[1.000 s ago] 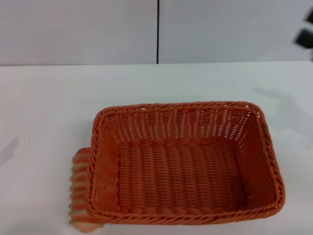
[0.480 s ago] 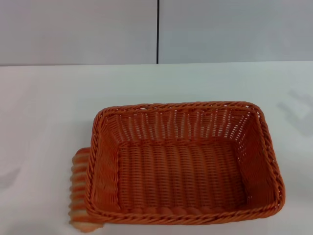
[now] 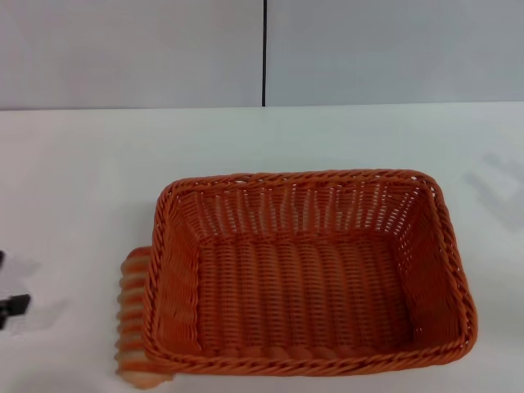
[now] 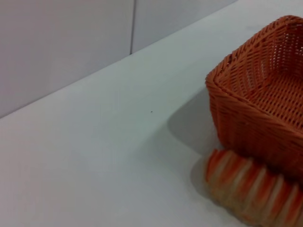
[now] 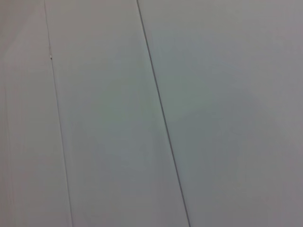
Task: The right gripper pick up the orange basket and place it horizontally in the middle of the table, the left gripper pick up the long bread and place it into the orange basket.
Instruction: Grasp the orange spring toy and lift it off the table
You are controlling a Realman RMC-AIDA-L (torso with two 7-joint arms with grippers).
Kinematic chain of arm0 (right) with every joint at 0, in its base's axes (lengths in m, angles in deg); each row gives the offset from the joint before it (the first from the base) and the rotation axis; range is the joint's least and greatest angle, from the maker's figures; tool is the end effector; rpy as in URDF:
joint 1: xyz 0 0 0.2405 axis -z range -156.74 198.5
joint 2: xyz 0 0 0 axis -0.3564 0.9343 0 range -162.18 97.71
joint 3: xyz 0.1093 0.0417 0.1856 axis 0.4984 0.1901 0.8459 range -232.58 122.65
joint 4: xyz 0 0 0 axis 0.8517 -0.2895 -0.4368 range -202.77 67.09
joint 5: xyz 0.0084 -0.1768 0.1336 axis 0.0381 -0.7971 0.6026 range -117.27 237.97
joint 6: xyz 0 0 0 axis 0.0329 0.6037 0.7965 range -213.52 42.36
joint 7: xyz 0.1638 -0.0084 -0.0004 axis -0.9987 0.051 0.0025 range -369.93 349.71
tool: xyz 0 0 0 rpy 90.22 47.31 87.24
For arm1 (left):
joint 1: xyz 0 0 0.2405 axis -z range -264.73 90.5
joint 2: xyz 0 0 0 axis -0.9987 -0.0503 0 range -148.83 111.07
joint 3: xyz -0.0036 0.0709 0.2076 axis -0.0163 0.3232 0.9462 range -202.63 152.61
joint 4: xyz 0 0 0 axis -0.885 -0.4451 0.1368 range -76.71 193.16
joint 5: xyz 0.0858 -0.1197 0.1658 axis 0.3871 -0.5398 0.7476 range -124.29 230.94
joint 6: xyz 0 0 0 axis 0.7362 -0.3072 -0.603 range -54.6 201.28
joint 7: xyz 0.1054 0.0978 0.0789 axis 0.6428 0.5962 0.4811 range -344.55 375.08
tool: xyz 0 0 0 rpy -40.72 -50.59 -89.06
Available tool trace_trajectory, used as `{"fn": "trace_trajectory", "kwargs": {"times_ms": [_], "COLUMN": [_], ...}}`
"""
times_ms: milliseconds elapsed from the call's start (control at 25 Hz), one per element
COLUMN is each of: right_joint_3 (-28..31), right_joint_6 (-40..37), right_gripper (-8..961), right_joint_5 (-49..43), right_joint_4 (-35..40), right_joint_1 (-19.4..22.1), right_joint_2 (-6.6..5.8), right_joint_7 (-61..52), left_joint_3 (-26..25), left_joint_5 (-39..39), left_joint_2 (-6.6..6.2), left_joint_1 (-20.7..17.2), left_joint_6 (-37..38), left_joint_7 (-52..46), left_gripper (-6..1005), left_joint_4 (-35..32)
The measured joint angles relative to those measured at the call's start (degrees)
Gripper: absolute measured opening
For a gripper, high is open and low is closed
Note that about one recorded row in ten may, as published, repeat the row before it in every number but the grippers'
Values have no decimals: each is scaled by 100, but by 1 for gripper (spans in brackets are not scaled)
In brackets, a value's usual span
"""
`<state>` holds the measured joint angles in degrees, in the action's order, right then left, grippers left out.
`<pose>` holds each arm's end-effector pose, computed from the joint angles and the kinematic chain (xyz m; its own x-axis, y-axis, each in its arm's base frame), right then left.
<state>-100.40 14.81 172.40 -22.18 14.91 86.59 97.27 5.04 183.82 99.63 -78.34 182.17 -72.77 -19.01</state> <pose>0.2557 0.2611 0.1081 0.4450 0.0522 -0.8940 -0.5782 -0.7456 -0.3314 -0.3121 0.2237 0.1274 0.8462 0.5002 0.1836 0.5310 -0.7632 -0.3682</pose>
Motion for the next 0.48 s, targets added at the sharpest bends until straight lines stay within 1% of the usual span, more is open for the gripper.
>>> {"fn": "trace_trajectory", "kwargs": {"times_ms": [40, 80, 200, 240, 280, 400, 440, 480], "right_joint_3": [5, 5, 13, 41, 41, 71, 71, 71], "right_joint_6": [7, 7, 27, 43, 43, 55, 57, 57], "right_gripper": [521, 521, 521, 521, 521, 521, 521, 521], "right_joint_5": [1, 1, 1, 1, 1, 1, -1, -1], "right_joint_4": [-33, -33, -70, -92, -92, -110, -122, -122], "right_joint_1": [6, 6, 15, 27, 27, 46, 51, 51], "right_joint_2": [0, 0, 0, 0, 0, 0, 0, 0], "right_joint_7": [34, 34, 48, 49, 49, 50, 51, 51], "left_joint_3": [247, 247, 639, 846, 846, 1024, 1153, 1153], "left_joint_5": [17, 17, 31, 2, 2, -78, -90, -90], "left_joint_2": [0, 0, 9, 13, 13, 20, 20, 20], "left_joint_1": [51, 51, 91, 114, 114, 177, 207, 207], "left_joint_6": [-99, -99, -234, -324, -324, -355, -384, -384], "left_joint_7": [2, 2, -33, -62, -62, -65, -43, -43], "left_gripper": [750, 749, 749, 749, 748, 748, 748, 747], "left_joint_4": [186, 186, 347, 444, 444, 656, 781, 781]}}
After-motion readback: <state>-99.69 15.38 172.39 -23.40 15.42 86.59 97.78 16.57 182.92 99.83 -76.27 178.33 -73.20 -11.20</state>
